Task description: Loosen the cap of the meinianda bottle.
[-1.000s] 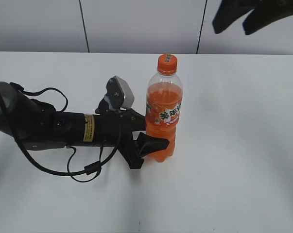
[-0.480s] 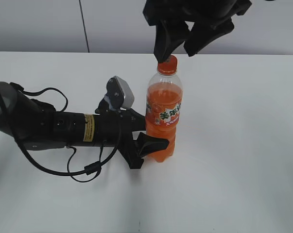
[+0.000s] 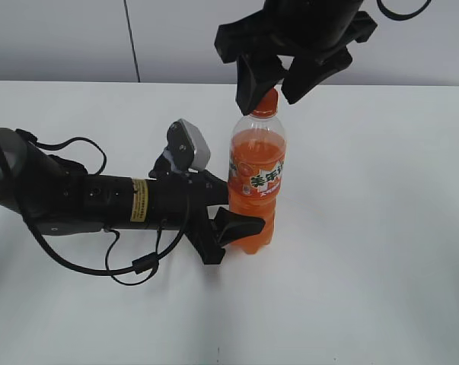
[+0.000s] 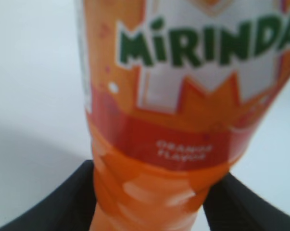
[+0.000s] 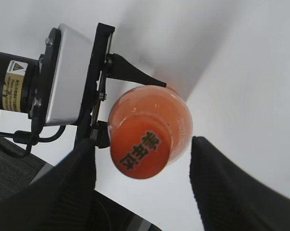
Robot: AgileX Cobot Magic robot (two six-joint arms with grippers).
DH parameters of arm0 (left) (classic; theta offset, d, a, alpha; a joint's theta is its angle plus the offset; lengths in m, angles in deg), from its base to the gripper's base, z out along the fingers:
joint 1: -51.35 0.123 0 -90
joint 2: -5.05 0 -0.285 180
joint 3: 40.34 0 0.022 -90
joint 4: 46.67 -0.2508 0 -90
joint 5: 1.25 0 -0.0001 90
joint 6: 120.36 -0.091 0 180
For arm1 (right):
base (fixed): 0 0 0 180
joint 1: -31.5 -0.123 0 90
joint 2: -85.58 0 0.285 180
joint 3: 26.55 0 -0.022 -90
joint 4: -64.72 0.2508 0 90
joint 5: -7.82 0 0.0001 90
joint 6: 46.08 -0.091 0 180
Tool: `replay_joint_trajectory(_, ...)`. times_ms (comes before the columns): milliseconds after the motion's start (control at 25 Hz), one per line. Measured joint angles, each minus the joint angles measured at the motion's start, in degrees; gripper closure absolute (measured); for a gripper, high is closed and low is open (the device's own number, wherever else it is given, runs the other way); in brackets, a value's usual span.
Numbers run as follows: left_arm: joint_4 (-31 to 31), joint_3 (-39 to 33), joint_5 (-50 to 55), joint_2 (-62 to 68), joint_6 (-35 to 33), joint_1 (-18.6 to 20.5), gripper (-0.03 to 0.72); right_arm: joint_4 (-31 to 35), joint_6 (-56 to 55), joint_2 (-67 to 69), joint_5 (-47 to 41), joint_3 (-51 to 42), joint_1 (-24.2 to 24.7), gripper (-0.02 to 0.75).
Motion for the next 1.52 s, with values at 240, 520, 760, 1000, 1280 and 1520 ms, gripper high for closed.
replay_joint_trajectory(240,-0.02,0.0,0.05,0.0,0.0,0.0,0.279,-0.06,0.0,0.3,0.0,0.04,0.0,0.279)
replay_joint_trajectory(520,-0.02,0.0,0.05,0.0,0.05,0.0,0.279,-0.06,-0.02,0.35,0.04,0.04,0.0,0.461)
replay_joint_trajectory(760,-0.02,0.01,0.05,0.0,0.05,0.0,0.279,-0.01,3.1,0.35,0.04,0.04,-0.05,0.463)
replay_joint_trajectory(1000,-0.14,0.01,0.05,0.0,0.05,0.0,0.279,0.61,19.86,0.35,0.04,0.04,-0.05,0.463)
replay_joint_trajectory(1280,-0.19,0.01,-0.05,0.0,-0.36,0.0,0.279,1.11,52.45,0.35,0.04,0.3,-0.05,0.464)
replay_joint_trajectory(1520,-0.24,0.06,-0.05,0.0,-0.56,-0.06,0.279,0.47,69.53,0.35,0.0,0.54,-0.05,0.464)
